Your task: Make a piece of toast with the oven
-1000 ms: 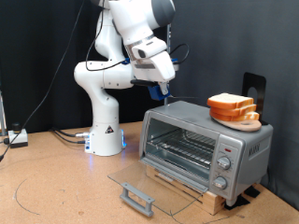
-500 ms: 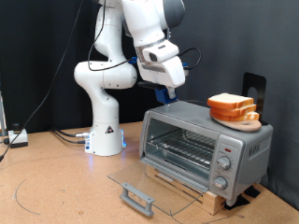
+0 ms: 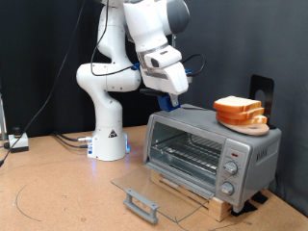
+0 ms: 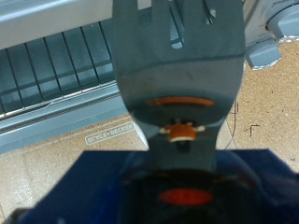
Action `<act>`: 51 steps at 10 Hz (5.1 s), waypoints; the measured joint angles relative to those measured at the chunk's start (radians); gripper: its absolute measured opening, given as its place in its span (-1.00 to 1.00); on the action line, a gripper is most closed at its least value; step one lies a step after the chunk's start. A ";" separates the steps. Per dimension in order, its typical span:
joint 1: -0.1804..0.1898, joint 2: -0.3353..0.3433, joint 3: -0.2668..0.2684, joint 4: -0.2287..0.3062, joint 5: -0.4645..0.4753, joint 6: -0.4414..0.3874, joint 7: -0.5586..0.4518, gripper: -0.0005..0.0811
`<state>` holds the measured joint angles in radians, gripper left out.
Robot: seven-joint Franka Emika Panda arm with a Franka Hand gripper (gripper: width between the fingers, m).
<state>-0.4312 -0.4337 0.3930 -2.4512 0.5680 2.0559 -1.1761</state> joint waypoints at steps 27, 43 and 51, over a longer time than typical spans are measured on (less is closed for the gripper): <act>0.005 0.024 0.167 0.034 0.103 -0.001 0.138 0.05; 0.006 0.050 0.261 0.038 0.224 0.034 0.183 0.05; 0.003 0.048 0.186 0.034 0.350 0.003 0.089 0.05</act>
<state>-0.4281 -0.3854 0.5789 -2.4177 0.9184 2.0589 -1.0868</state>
